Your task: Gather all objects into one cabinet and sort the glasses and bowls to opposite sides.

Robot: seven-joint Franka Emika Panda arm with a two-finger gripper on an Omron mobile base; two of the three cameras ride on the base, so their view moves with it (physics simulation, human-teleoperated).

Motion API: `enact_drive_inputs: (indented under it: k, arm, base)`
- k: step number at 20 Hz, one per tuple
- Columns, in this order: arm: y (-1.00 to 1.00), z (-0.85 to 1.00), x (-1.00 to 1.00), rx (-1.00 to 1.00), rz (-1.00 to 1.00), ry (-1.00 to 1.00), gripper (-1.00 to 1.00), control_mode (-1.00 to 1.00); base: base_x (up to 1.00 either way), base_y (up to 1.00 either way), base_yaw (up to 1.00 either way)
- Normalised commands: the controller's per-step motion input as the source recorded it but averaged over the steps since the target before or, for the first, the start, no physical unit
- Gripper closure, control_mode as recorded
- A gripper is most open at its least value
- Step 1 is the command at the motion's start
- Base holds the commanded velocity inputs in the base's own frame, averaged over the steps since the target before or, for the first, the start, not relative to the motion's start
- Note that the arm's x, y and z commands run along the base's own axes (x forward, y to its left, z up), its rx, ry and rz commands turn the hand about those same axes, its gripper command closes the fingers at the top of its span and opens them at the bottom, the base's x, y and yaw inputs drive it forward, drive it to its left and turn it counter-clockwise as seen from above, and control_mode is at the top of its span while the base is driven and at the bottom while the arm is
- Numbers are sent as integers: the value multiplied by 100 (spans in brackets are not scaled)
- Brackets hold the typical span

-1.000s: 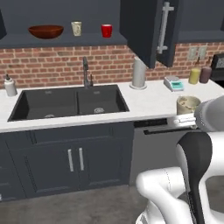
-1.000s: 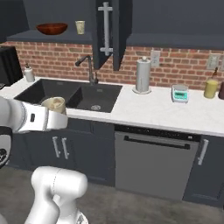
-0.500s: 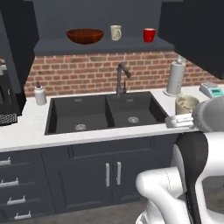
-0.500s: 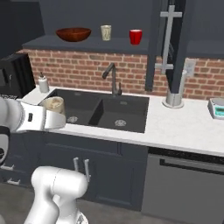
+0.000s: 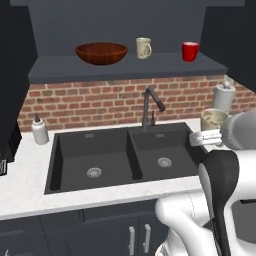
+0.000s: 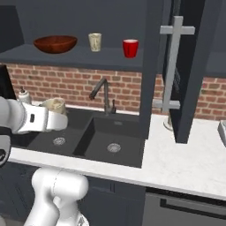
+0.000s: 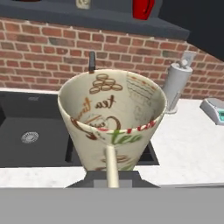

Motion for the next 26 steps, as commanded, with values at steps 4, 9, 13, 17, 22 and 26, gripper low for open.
enact_drive_inputs:
  k: [4, 9, 13, 17, 22, 26]
  arm:
    - [0, 0, 0, 0, 0, 0, 100, 100]
    - [-39, 49, -27, 13, 0, -13, 100, -100]
    - [-31, 94, 14, 13, 0, -17, 100, -100]
    - [3, 93, 88, 6, 0, -14, 100, -100]
    - [30, 42, 100, 1, -1, -6, 100, -100]
    - [7, 3, 100, 0, -3, -6, 100, -100]
  base:
    - [8, -29, 0]
    - [-5, -8, 0]
    - [0, 0, 0]
    - [0, 0, 0]
    - [0, 0, 0]
    - [0, 0, 0]
